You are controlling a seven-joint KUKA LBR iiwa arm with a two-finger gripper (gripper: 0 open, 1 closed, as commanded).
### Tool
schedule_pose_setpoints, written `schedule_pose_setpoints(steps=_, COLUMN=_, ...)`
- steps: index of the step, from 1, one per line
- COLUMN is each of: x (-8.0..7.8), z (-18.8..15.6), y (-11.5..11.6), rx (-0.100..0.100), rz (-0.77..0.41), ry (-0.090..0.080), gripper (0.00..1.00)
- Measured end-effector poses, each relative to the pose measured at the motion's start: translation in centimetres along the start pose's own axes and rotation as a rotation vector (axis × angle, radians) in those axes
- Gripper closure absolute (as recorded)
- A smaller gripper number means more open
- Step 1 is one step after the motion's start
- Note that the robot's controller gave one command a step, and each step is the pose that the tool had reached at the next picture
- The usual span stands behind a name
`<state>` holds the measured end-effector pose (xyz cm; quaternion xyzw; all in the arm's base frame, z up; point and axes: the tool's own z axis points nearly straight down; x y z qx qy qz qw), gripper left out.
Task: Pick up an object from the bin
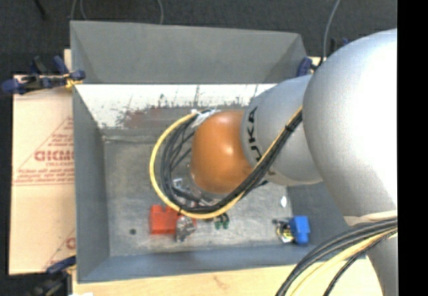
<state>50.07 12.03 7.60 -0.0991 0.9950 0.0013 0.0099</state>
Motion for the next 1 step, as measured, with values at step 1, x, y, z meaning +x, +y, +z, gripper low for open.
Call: schedule_pose_setpoints(steps=1, x=0.20, z=-14.75, y=1.09, rx=0.001, rz=-0.080, ry=0.009, gripper=1.00)
